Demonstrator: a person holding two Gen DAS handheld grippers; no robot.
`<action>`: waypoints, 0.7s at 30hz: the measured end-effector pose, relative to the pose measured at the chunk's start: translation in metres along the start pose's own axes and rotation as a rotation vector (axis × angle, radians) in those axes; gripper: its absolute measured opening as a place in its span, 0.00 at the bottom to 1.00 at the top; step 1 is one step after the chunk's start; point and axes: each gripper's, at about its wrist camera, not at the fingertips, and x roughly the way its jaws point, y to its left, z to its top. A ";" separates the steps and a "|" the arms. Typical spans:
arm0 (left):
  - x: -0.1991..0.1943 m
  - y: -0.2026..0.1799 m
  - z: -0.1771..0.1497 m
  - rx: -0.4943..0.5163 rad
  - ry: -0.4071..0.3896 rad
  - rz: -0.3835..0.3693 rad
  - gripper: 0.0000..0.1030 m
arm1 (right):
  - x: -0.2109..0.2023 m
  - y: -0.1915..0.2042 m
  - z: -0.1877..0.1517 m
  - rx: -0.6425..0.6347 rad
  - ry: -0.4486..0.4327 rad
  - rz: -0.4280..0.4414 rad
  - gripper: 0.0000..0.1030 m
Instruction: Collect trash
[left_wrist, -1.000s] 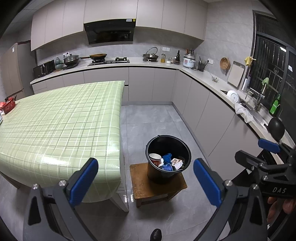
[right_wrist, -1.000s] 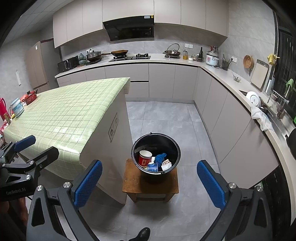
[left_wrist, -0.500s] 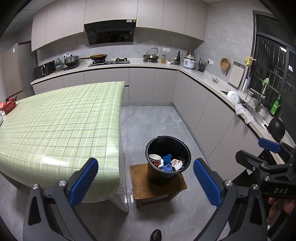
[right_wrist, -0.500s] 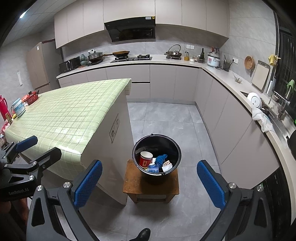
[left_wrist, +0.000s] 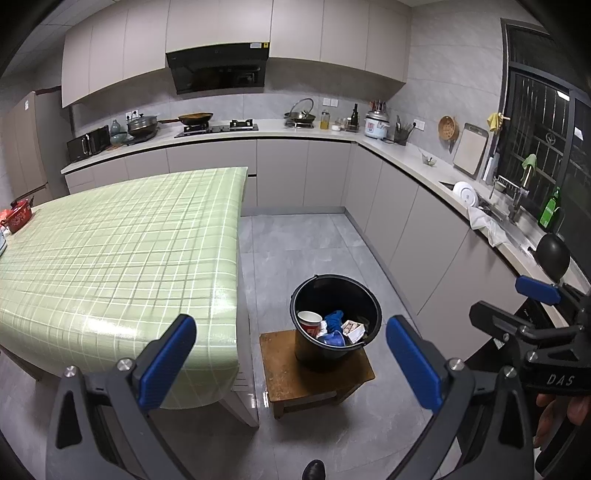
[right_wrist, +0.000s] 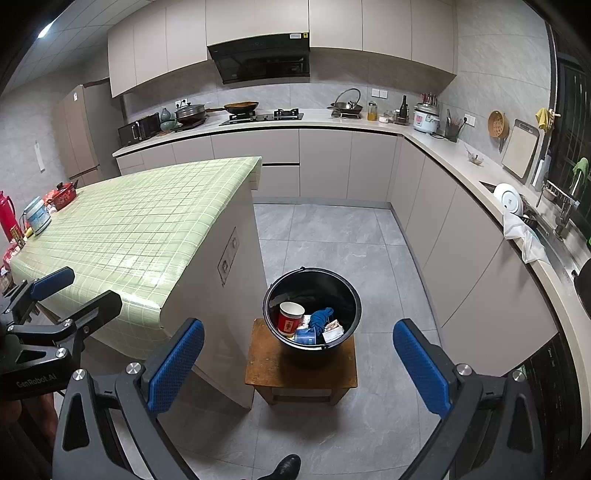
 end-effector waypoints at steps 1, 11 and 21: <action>0.000 0.000 0.001 0.001 -0.001 0.001 1.00 | 0.000 0.000 0.001 0.001 0.000 0.001 1.00; -0.001 0.003 0.002 0.000 -0.006 0.001 1.00 | 0.000 0.001 0.002 0.000 -0.004 0.001 1.00; 0.000 0.001 0.004 0.001 -0.008 -0.004 1.00 | 0.000 -0.001 0.004 -0.002 -0.007 -0.001 1.00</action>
